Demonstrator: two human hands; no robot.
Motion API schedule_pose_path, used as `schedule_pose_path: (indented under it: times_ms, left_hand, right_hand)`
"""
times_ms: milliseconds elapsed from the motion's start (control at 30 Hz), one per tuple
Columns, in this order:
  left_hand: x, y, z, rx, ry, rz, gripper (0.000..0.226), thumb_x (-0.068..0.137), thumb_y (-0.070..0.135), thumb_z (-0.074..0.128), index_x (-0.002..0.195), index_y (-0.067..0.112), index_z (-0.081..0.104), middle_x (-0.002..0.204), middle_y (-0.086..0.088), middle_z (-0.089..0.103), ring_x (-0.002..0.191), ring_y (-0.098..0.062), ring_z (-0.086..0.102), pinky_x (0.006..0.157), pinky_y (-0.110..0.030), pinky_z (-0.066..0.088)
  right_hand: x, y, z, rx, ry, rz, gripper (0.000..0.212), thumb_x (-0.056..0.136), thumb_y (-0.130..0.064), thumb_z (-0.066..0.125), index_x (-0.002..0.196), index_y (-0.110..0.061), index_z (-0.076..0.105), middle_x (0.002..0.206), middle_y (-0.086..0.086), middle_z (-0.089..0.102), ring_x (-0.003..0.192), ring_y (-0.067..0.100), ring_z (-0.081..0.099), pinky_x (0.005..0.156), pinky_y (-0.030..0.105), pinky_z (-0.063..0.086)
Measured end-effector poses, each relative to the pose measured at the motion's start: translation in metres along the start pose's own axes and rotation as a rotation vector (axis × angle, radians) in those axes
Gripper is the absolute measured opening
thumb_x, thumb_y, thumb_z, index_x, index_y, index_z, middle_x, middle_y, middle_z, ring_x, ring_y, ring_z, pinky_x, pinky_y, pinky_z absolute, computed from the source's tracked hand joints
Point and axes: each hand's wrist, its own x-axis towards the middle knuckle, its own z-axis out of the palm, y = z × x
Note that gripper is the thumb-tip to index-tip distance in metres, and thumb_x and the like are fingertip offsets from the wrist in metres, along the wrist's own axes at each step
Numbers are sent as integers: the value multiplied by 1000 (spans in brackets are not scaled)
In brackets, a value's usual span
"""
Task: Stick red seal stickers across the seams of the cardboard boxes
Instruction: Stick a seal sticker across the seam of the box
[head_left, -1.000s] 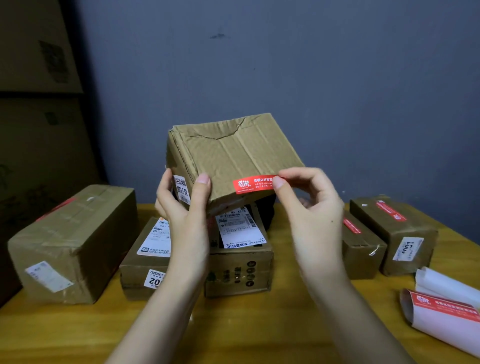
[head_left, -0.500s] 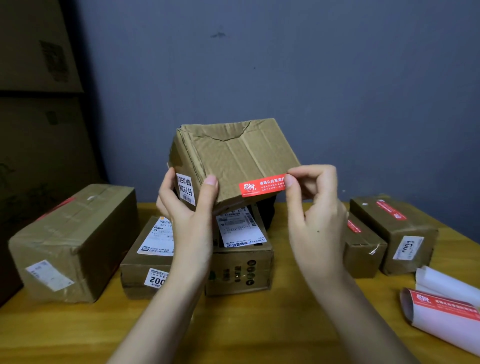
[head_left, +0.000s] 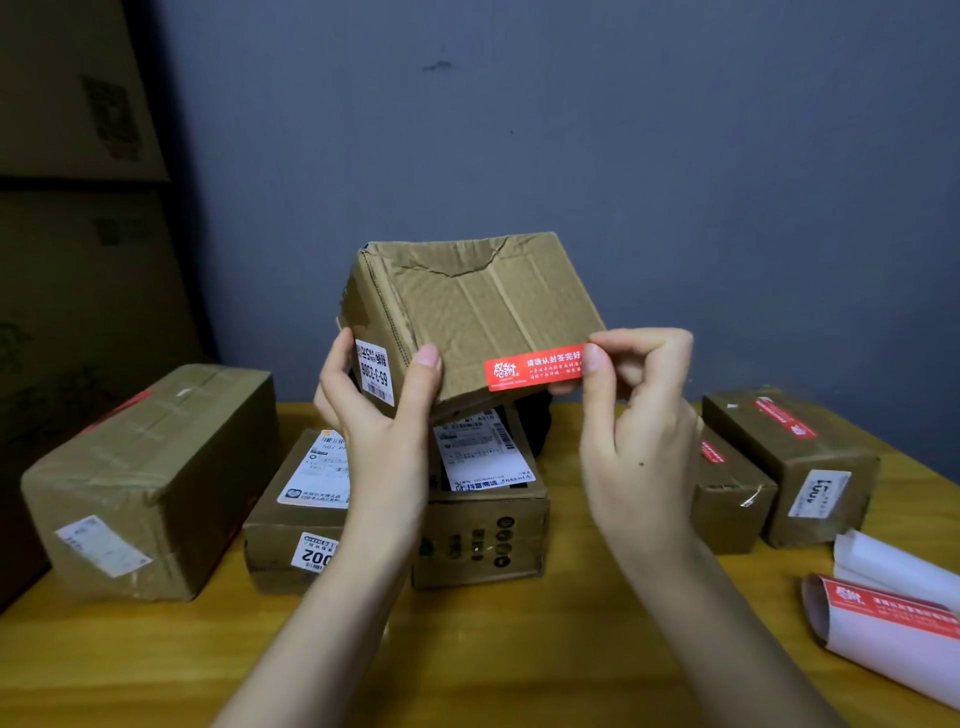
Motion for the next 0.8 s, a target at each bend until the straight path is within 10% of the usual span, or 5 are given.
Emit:
schedule_pose_path:
  times_ms: [433,800]
  left_hand:
    - [0,0,-2,-10,-72,-25,82,56,69,63,129,48,30,142,12,26,129,-13,43,107,-42,40]
    - [3,-1,-1,6,-39,-37,84,54,68,63,128,45,31,138,11,26,126,-8,42,107,-41,41]
  right_hand:
    - [4,-5,-2,296,-28,277,5,98,-19,48,100,-15,48,92,-11,59,87,-1,59,70,9,44]
    - [-1,-1,1,4,-38,51,10,102,-29,37,104,-20,39,65,-15,49,54,-6,48,48,8,33]
